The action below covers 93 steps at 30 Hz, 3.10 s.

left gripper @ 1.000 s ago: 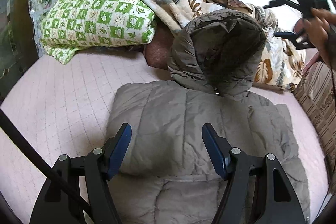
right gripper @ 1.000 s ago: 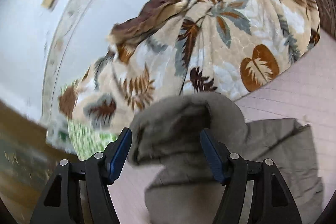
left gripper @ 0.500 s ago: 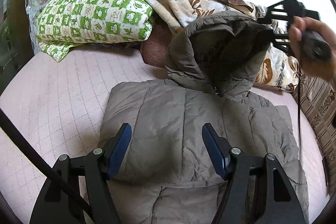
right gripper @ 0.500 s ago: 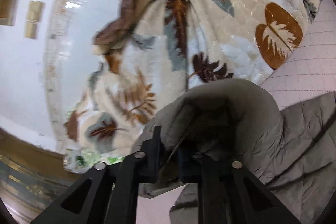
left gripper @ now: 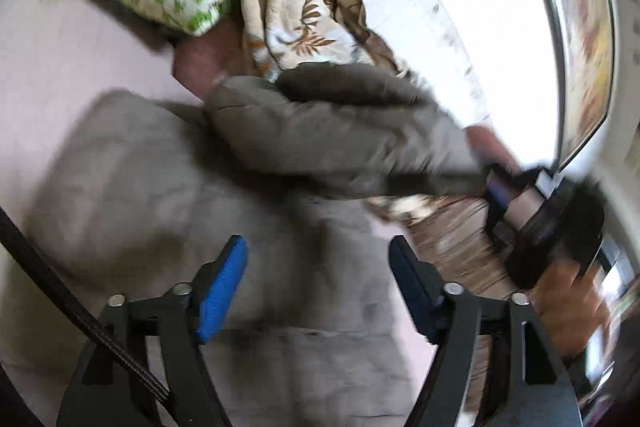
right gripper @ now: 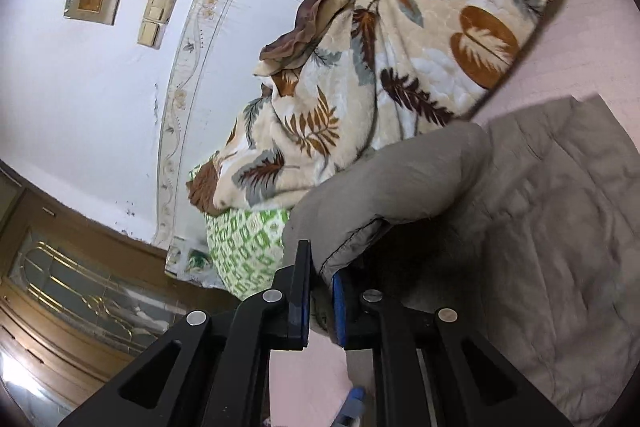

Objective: Fold large clothes

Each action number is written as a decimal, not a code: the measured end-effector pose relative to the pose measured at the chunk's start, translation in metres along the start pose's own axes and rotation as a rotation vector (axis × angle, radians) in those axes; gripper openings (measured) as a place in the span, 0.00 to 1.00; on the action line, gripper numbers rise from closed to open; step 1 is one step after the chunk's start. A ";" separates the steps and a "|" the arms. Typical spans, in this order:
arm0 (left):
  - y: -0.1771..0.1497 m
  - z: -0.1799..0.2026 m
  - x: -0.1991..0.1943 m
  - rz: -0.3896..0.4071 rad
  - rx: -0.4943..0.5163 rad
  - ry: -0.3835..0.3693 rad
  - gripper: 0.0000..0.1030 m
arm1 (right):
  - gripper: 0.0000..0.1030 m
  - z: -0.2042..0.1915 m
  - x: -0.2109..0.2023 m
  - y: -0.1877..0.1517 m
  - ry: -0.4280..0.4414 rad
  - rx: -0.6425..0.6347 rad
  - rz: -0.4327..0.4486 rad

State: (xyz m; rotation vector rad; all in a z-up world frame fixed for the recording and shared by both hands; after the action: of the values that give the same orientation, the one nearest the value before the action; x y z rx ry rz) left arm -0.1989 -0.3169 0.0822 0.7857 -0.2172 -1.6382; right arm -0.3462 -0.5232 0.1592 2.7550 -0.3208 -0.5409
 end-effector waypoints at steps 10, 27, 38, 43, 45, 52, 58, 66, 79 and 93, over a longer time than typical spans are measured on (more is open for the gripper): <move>0.001 0.006 0.000 0.014 0.041 0.053 0.73 | 0.08 0.021 -0.047 -0.061 -0.021 -0.101 -0.026; -0.055 -0.010 0.066 -0.206 0.570 0.615 0.73 | 0.09 0.164 -0.014 -0.109 -0.531 -0.450 -0.186; -0.026 0.011 0.036 -0.049 0.554 0.586 0.73 | 0.38 0.102 -0.069 -0.100 -0.493 -0.635 -0.121; -0.017 0.015 0.030 0.017 0.546 0.595 0.73 | 0.39 0.053 -0.050 -0.077 -0.450 -0.770 -0.014; -0.015 0.010 0.035 0.013 0.557 0.623 0.73 | 0.40 0.043 -0.028 -0.067 -0.443 -0.781 -0.003; -0.025 -0.015 0.064 -0.079 0.595 0.706 0.74 | 0.40 0.063 0.069 -0.074 -0.510 -0.886 -0.115; -0.032 -0.036 0.076 -0.152 0.568 0.741 0.79 | 0.40 0.124 0.105 -0.094 -0.598 -0.862 -0.256; -0.019 -0.012 0.055 -0.041 0.560 0.677 0.79 | 0.40 0.095 0.079 -0.088 -0.541 -0.888 -0.221; -0.038 -0.016 0.076 -0.113 0.627 0.702 0.79 | 0.42 0.117 0.037 -0.087 -0.591 -0.912 -0.183; -0.037 -0.016 0.066 -0.137 0.591 0.673 0.83 | 0.43 0.133 0.037 -0.094 -0.556 -0.839 -0.237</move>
State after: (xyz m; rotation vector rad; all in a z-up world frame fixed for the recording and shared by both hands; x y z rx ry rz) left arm -0.2209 -0.3650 0.0258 1.7844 -0.1651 -1.3464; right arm -0.3508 -0.4809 -0.0024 1.8031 0.1114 -1.1832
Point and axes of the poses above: each gripper's, at about its wrist camera, not at the fingertips, and x roughly the way its jaws point, z to its right, y to its top, the point moved 5 cm from there along x, roughly the way its jaws point, and after that the axes turned 3 degrees about z, right-handed, at the moved point
